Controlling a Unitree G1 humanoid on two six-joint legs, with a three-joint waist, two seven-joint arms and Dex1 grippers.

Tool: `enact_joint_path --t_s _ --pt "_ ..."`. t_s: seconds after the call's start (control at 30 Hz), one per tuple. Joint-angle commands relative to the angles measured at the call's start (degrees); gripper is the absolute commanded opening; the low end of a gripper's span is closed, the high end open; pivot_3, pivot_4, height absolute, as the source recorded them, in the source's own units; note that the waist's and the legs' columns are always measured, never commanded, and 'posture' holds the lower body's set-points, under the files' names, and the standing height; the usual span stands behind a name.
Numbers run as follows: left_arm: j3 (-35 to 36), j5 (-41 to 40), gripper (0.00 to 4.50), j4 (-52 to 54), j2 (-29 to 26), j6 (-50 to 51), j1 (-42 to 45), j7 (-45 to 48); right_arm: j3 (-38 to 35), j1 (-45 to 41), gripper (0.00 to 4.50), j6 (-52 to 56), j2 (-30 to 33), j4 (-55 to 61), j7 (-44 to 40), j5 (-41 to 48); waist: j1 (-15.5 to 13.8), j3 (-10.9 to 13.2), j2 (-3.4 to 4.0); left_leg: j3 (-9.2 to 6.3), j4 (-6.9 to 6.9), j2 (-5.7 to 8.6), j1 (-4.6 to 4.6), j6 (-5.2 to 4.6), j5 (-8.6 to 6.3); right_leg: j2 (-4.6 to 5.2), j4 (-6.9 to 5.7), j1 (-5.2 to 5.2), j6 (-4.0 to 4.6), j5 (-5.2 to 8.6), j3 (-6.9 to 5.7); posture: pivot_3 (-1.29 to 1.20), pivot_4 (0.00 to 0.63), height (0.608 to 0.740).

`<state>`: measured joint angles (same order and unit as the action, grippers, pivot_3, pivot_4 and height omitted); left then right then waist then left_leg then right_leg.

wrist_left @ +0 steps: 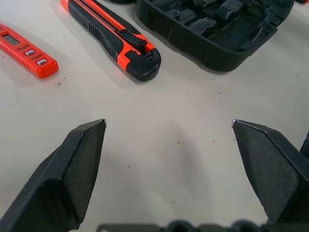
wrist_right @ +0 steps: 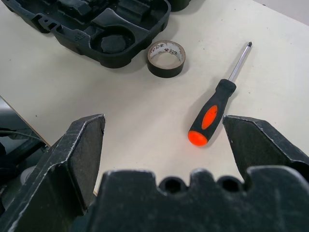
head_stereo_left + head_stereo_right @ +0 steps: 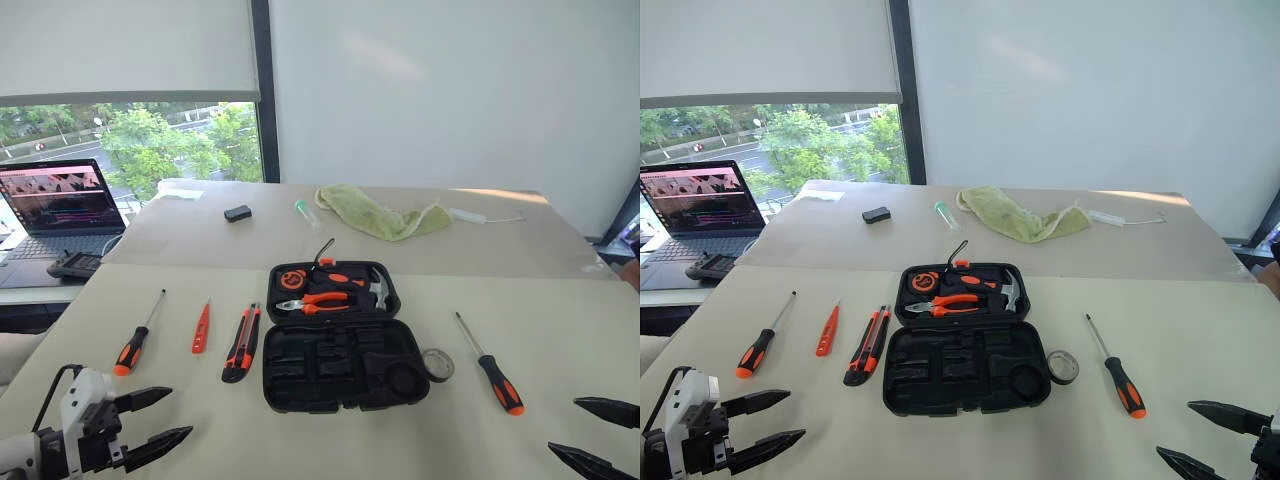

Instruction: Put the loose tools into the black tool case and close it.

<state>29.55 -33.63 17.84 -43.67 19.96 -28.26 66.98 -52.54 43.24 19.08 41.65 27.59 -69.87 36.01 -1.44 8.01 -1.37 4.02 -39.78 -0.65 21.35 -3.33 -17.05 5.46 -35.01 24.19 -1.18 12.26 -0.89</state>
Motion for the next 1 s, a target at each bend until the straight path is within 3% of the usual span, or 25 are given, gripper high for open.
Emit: enact_joint_path --t_s 0.03,0.17,0.33,0.43,0.57,0.67,0.83,1.0 --pt "0.81 -1.77 4.49 1.37 0.94 1.26 1.16 -2.73 0.39 -1.91 4.5 -2.21 -0.51 2.08 0.88 1.03 0.0 0.0 0.0 0.0 0.0 0.0 0.0 0.0 0.0 0.0 0.0 0.0 0.0 0.0 0.0 0.0 0.15 0.74" --pt "2.24 -5.68 4.49 2.35 4.89 7.44 6.09 -13.3 4.29 -7.03 4.5 -2.1 -2.35 7.87 4.59 4.68 0.02 0.0 0.0 -0.01 -0.03 -0.09 -0.01 0.01 0.0 0.08 -0.01 -0.02 -0.08 0.03 0.02 0.0 0.15 0.74" --pt "5.73 -7.17 4.49 3.12 7.1 17.49 16.6 -33.45 16.69 -19.63 4.5 2.2 0.57 16.17 11.7 10.61 0.31 0.06 -0.1 -0.02 -0.03 -0.12 -0.07 0.08 0.04 0.03 -0.07 -0.04 -0.14 -0.37 0.03 0.0 0.15 0.74" --pt "6.2 -5.02 4.49 1.08 1.4 27.57 21.32 -40.89 24.76 -29.78 4.5 4.6 3.34 17.33 14.22 12.6 0.7 0.14 -0.24 -0.02 -0.04 -0.1 -0.11 0.17 0.1 -0.27 -0.11 -0.04 -0.08 -0.5 -0.02 0.0 0.15 0.74" --pt "4.1 -2.22 4.49 -4.72 -7.03 32.41 24.64 -40.19 29.3 -36.07 4.5 6.64 5.32 17.83 15.99 14.68 0.69 0.19 -0.31 -0.01 0.02 -0.07 -0.05 0.27 0.03 -0.43 -0.15 0.03 -0.05 -0.48 -0.08 0.0 0.15 0.74" --pt "-3.04 0.17 4.49 -10.32 -14.93 37.25 30.78 -37.72 31.0 -38.52 4.5 6.98 6.5 17.98 15.03 15.93 0.17 0.22 -0.35 -0.02 0.02 -0.05 0.06 0.28 -0.04 -0.44 -0.08 0.09 -0.05 -0.41 -0.31 0.0 0.15 0.74" --pt "-13.62 2.0 4.49 -16.9 -19.05 49.4 41.37 -37.9 29.84 -36.39 4.5 6.24 7.07 18.38 13.63 16.07 -0.26 0.25 -0.38 -0.04 0.0 0.05 0.16 0.25 -0.06 -0.28 -0.02 0.06 -0.06 -0.42 -0.47 0.0 0.15 0.74" --pt "-16.12 3.4 3.08 -17.94 -18.31 53.2 42.22 -37.59 28.32 -33.28 4.5 5.25 6.67 19.35 13.13 15.28 0.79 0.27 -0.43 -0.03 0.0 0.01 0.18 0.3 -0.06 -0.3 -0.08 0.13 -0.09 -0.42 -0.41 0.0 0.15 0.74"
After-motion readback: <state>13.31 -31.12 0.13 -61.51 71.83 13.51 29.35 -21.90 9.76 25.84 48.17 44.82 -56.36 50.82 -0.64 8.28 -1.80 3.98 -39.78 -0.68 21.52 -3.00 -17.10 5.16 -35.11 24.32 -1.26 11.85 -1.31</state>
